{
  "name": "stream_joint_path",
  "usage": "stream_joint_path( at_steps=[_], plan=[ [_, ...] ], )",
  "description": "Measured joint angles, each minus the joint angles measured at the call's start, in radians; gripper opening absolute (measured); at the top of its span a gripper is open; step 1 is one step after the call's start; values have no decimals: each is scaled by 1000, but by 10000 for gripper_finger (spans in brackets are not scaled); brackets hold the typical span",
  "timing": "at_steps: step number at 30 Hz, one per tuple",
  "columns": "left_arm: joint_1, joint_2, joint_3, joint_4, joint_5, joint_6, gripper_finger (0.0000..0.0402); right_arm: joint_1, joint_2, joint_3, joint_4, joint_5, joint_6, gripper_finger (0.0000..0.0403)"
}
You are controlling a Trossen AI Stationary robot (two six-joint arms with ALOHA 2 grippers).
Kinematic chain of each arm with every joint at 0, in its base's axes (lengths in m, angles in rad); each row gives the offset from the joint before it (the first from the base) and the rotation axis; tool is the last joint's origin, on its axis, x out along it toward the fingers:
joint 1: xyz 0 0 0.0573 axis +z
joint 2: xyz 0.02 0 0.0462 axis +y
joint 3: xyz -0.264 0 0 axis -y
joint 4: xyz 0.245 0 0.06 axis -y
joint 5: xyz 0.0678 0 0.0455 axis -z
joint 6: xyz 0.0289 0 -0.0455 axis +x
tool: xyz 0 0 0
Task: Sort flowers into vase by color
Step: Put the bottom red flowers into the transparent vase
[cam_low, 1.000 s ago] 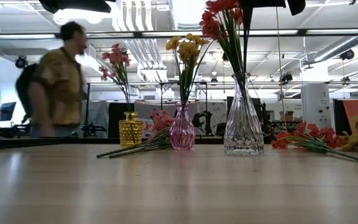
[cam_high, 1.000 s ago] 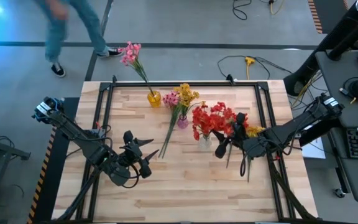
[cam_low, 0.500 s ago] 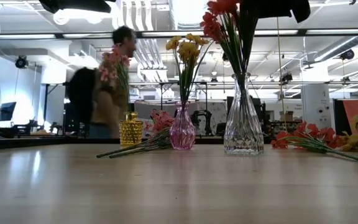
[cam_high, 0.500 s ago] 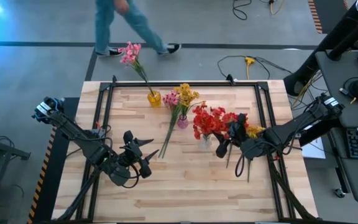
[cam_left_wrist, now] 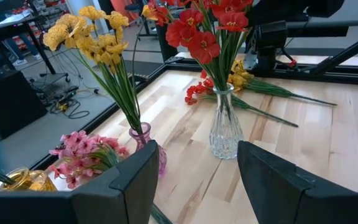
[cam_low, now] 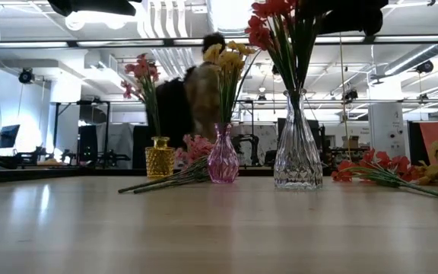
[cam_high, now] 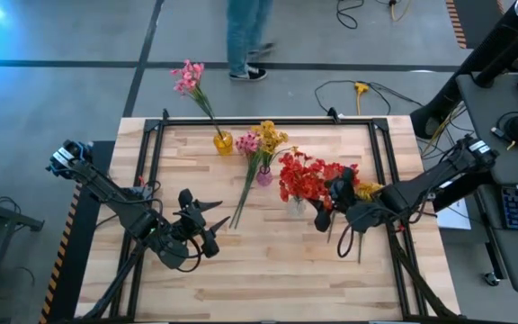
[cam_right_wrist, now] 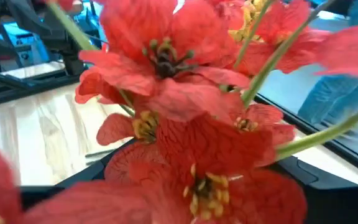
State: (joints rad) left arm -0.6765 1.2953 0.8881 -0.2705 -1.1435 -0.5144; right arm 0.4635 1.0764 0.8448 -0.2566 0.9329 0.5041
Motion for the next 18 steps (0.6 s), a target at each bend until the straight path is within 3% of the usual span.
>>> stream_joint_path(
  at_steps=[9, 15, 18],
  plan=[
    [0, 0, 0, 0, 5, -19, 200, 41, -97, 0, -96, -54, 88, 242],
    [4, 0, 0, 1, 21, -58, 200, 45, -160, 0, -316, -168, 352, 240],
    [27, 0, 0, 10, 99, -80, 200, 45, -171, 0, -421, -273, 507, 235]
  ],
)
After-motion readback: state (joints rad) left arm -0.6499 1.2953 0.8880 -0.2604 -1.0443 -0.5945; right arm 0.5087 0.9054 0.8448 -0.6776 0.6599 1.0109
